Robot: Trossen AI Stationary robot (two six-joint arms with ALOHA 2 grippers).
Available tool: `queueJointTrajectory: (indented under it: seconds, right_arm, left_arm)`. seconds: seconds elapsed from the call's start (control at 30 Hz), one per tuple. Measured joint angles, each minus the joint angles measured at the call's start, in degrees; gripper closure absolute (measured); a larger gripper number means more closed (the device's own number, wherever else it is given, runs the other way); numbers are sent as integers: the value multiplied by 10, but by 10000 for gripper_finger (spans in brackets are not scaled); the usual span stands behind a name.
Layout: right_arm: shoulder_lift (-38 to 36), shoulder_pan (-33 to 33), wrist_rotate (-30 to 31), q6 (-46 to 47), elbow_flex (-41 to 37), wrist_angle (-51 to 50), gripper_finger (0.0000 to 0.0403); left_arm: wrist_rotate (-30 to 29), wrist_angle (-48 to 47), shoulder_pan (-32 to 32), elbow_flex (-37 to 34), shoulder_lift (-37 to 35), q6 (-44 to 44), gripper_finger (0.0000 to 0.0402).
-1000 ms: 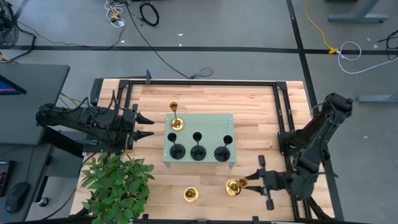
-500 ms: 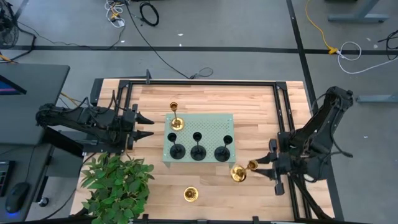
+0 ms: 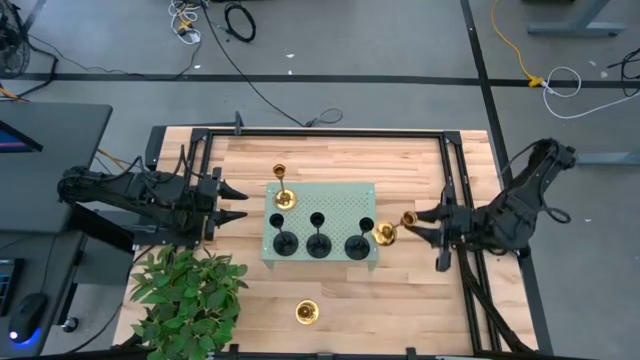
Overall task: Pick & Place candle stick holders
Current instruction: Put the bottom right golden candle holder aligned with the black candle holder on the shelf
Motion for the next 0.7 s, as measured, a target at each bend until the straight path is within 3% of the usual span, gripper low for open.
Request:
queueJointTrajectory:
  seconds: [0.33,0.7]
  right_arm:
    - [-30,-117,-78,-42,0,-16,316]
    - [-27,-281,-259,-61,0,-11,316]
  left_arm:
    - [0,0,0,0,0,1,184]
    - [0,0,0,0,0,2,184]
